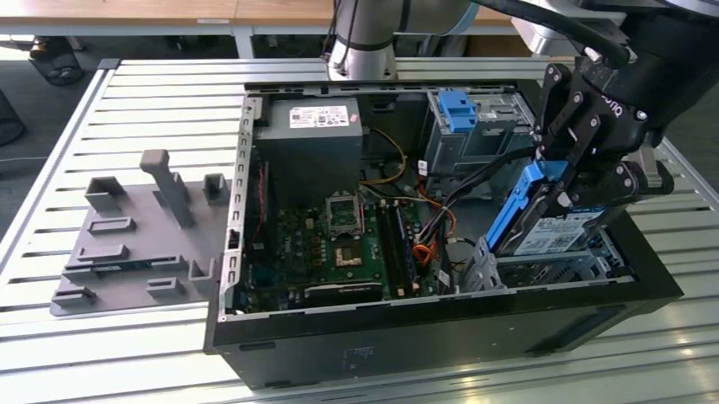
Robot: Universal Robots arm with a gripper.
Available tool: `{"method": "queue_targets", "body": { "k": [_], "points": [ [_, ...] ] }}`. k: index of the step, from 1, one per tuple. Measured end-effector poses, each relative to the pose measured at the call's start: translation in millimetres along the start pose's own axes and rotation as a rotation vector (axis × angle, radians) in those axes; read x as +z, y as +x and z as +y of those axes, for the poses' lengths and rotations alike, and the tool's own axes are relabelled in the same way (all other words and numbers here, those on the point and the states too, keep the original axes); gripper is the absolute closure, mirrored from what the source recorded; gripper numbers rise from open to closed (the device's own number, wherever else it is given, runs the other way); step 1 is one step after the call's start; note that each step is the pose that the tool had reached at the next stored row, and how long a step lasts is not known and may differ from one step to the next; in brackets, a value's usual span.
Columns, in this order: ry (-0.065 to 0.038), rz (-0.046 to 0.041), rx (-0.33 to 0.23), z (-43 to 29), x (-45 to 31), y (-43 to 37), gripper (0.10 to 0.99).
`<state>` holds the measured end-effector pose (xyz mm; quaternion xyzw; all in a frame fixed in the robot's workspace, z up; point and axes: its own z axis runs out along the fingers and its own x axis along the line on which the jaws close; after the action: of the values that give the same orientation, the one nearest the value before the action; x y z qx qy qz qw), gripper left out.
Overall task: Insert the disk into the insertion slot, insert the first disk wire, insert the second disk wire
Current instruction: 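Insert the disk into the insertion slot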
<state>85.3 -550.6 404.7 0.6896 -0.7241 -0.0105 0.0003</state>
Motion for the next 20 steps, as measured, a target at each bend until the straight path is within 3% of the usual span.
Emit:
{"method": "queue_targets", "body": {
  "k": [20],
  "points": [
    [0.000, 0.0002, 0.000, -0.3, 15.9, 0.2, 0.722]
  ]
}}
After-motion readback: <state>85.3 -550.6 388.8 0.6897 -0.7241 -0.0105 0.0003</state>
